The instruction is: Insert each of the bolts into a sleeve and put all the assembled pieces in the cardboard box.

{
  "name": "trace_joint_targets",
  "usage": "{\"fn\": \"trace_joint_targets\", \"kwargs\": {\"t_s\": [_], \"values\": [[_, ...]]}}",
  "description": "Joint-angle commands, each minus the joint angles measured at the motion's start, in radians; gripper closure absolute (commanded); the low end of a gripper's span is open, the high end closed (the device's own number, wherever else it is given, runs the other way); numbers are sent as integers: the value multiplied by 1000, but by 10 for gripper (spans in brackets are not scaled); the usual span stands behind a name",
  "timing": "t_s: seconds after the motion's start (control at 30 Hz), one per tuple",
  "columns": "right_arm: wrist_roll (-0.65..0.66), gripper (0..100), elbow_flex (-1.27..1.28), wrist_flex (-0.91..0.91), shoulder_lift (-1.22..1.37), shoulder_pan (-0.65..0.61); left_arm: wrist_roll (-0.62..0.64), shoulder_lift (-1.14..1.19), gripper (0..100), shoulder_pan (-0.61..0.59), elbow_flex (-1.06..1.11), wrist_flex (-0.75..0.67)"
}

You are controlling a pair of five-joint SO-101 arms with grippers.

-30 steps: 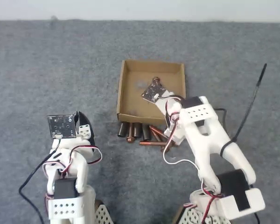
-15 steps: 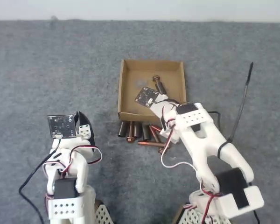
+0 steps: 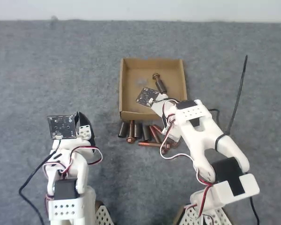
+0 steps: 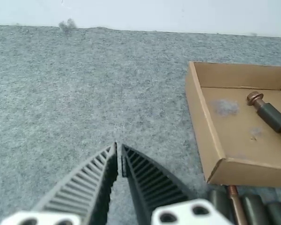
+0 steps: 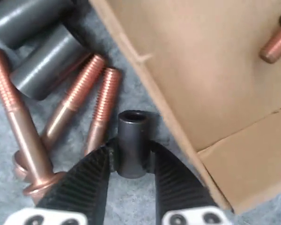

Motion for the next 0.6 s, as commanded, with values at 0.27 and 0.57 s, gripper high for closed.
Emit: {"fn": "trace_joint_targets", "kwargs": {"t_s": [0.27, 0.57], "values": [[-267, 991, 34, 166, -260, 189, -3, -5, 987, -2, -8, -2], [-503, 991, 261, 104, -467, 374, -3, -5, 987, -2, -8, -2]]}}
